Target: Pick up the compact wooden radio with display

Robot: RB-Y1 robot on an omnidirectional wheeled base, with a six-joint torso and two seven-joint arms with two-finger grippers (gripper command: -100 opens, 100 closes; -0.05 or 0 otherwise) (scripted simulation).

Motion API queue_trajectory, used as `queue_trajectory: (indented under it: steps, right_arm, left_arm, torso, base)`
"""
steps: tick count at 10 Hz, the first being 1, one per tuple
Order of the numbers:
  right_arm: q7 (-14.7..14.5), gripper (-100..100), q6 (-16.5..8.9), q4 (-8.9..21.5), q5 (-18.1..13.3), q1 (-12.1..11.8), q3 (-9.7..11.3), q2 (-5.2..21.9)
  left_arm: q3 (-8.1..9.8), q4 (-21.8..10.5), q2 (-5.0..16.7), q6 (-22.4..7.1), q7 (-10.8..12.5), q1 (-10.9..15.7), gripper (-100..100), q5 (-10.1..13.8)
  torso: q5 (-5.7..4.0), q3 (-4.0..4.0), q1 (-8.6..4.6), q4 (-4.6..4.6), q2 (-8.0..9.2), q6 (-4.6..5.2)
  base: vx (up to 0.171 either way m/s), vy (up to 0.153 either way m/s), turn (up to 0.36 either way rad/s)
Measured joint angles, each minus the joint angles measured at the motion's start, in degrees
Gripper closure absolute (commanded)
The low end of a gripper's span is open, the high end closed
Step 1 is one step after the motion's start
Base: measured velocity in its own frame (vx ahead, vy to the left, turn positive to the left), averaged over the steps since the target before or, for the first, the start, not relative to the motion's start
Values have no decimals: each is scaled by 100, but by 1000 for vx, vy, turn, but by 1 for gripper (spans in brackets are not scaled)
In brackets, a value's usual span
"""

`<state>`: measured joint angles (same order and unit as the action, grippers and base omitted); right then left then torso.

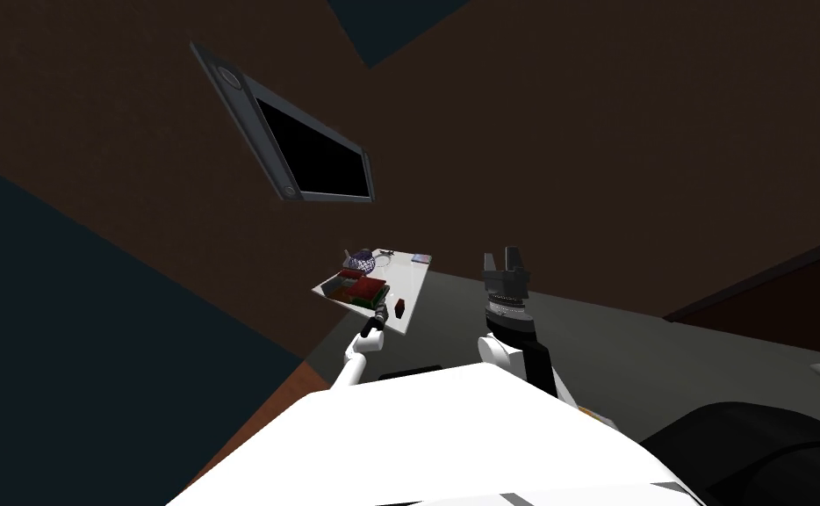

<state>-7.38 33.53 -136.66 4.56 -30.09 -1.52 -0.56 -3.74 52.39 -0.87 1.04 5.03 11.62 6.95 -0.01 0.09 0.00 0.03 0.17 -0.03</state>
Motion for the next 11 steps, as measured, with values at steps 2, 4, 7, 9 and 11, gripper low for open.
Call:
queue_trajectory:
  steps: [2, 4, 7, 9, 11]
  right_arm:
    - [0, 0, 0, 0, 0, 0, 0, 0]
    - [0, 0, 0, 0, 0, 0, 0, 0]
    - [0, 0, 0, 0, 0, 0, 0, 0]
    - [0, 0, 0, 0, 0, 0, 0, 0]
    - [0, 0, 0, 0, 0, 0, 0, 0]
  left_arm:
    - [99, -311, -8, 108, -27, 209, -100, 37]
    - [161, -603, -14, 182, -56, 376, -100, 61]
    - [352, -1227, -7, 452, -96, 845, -100, 159]
    - [458, -1563, -49, 546, -150, 1067, -100, 169]
    - [607, -1621, -92, 594, -235, 1236, -100, 196]
  torso:
    - [0, 0, -1, 1, -1, 1]
    - [0, -2, -1, -1, -4, -1]
    - [0, 3, -1, 2, 4, 0]
    - [0, -1, -1, -1, -3, -1]
    - [0, 2, -1, 1, 2, -1]
  base:
    - [-31, 11, -37]
    - [-26, 12, -25]
    - [-40, 13, -35]
    - [-26, 9, -25]
    - [-24, 8, -15]
